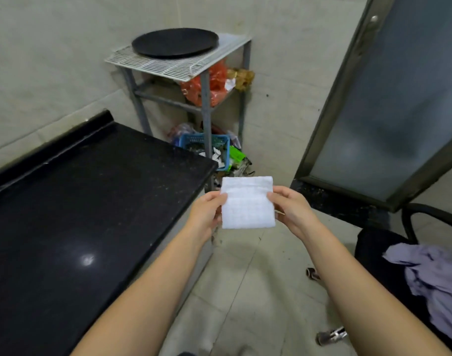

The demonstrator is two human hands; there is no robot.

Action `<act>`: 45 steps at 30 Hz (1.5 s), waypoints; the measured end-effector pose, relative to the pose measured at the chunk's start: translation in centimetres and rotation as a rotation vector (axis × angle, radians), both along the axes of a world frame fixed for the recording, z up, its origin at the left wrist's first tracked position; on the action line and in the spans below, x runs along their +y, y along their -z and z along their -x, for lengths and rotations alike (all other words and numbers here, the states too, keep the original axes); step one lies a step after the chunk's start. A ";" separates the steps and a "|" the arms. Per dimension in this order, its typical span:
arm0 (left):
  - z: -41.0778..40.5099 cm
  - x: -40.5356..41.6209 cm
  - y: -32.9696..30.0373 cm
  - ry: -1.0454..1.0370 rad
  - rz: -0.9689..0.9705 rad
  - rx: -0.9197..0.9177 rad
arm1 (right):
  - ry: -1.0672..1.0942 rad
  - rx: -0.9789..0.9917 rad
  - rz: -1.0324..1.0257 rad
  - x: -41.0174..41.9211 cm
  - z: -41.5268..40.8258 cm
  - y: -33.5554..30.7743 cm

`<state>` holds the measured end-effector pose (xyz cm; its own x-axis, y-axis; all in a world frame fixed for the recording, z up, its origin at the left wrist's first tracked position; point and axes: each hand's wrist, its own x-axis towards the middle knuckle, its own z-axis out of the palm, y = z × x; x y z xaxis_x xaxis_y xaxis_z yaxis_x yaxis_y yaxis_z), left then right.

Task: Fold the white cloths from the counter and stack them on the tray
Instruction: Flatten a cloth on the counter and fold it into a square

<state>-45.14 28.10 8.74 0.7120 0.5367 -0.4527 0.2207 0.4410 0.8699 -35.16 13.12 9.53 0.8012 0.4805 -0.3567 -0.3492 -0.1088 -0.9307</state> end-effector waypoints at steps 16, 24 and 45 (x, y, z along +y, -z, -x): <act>-24.2 16.3 -5.8 -0.224 -0.251 -0.149 | -0.197 -0.153 -0.130 19.6 -27.5 -5.0; -33.8 25.8 -13.8 -0.341 -0.411 -0.203 | -0.339 -0.322 -0.157 32.3 -40.0 -12.1; -48.7 49.4 -11.6 -0.636 -0.821 0.732 | -0.946 -1.005 0.244 63.9 -56.1 -12.0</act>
<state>3.55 77.50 20.37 -0.0485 0.9988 -0.0030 0.7120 0.0366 0.7012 20.92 77.03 21.54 0.1724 0.9849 0.0170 0.7422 -0.1186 -0.6596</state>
